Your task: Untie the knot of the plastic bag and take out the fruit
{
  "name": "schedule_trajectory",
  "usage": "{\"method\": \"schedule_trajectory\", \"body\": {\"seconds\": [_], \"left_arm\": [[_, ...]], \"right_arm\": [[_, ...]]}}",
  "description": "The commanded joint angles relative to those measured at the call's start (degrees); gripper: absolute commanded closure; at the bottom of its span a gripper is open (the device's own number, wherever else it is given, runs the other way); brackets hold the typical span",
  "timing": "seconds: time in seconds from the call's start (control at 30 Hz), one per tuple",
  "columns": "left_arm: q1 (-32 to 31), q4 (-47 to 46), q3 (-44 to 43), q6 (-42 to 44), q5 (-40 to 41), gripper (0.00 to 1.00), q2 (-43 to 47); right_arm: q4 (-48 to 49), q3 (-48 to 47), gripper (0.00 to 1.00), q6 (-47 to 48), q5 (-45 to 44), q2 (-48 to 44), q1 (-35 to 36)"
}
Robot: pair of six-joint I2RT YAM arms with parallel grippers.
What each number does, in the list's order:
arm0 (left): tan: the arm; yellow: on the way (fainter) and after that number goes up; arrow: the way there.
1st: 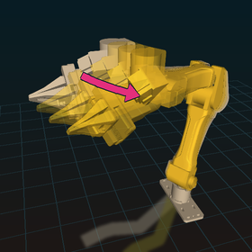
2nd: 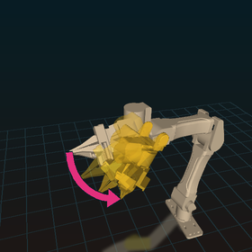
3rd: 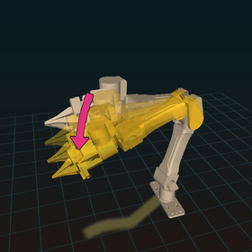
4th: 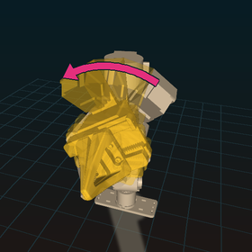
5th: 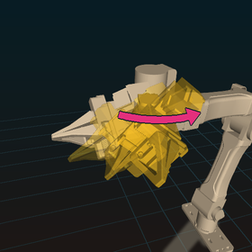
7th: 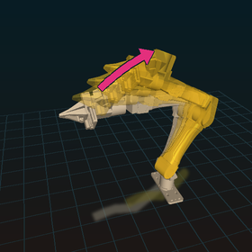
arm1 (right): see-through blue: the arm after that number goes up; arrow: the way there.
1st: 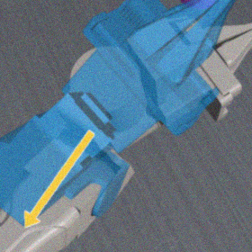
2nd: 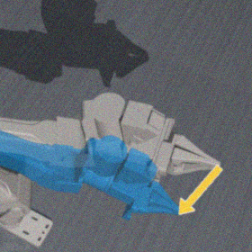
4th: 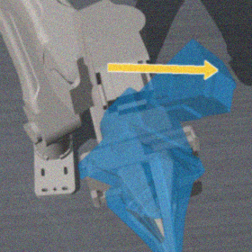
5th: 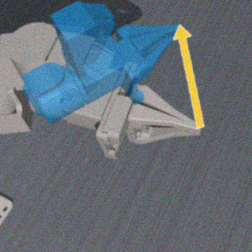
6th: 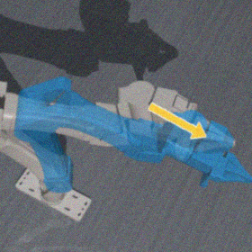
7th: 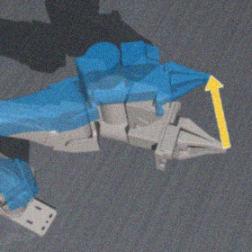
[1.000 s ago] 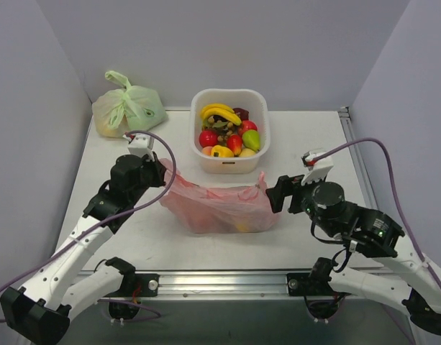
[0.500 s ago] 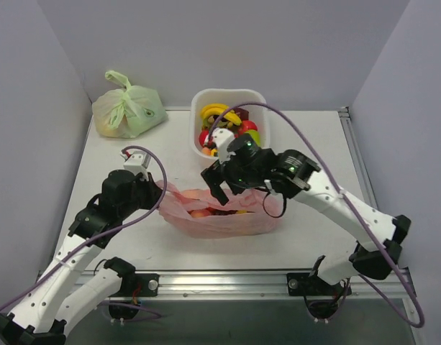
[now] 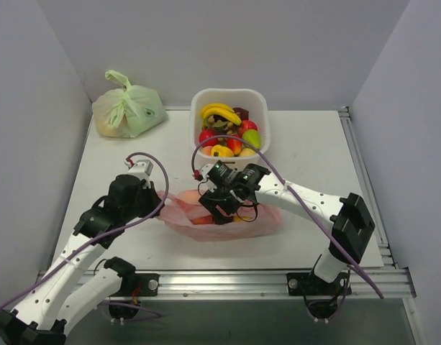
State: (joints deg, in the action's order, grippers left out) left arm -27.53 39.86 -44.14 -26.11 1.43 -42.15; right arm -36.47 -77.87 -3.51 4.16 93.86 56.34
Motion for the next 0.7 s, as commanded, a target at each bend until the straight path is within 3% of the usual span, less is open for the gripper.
{"method": "schedule_trajectory", "body": {"seconds": [0.0, 0.1, 0.13, 0.23, 0.33, 0.53, 0.6, 0.63, 0.67], "left_arm": [[0.28, -0.13, 0.45, -0.7, 0.15, 1.0, -0.74], [0.28, -0.48, 0.9, -0.7, 0.76, 1.0, -1.0], [0.28, -0.66, 1.07, -0.79, 0.85, 1.0, -1.35], [0.37, -1.27, 1.95, -0.96, 1.38, 1.0, -1.79], [0.37, -2.94, 2.39, -0.79, 2.78, 1.0, -2.93], [0.37, -7.95, -2.08, 2.37, 7.8, 1.0, -8.11], [0.37, -8.57, -4.54, 3.69, 6.49, 0.81, -9.44], [0.37, -8.48, -7.25, 4.13, 5.87, 0.65, -10.4], [0.37, -8.48, -8.32, 4.83, 5.25, 0.38, -10.67]], "right_arm": [[5.42, 4.63, 0.34, -2.98, -3.98, -2.09, -5.96], [9.04, 10.16, 0.57, -11.15, -10.54, -5.61, -13.5], [10.96, 11.58, 0.75, -13.61, -11.1, -7.1, -15.19], [16.84, 17.19, 0.94, -19.6, -11.55, -15.87, -18.54], [21.51, 20.46, 1.0, -22.33, -11.46, -20.2, -18.98], [28.8, 21.97, 1.0, -26.01, -8.12, -23.82, -18.98], [30.22, 21.27, 1.0, -26.2, -7.24, -22.85, -18.9], [30.66, 20.83, 1.0, -26.2, -7.15, -21.8, -18.89], [30.67, 19.78, 1.0, -26.11, -7.33, -21.19, -18.81]]}}
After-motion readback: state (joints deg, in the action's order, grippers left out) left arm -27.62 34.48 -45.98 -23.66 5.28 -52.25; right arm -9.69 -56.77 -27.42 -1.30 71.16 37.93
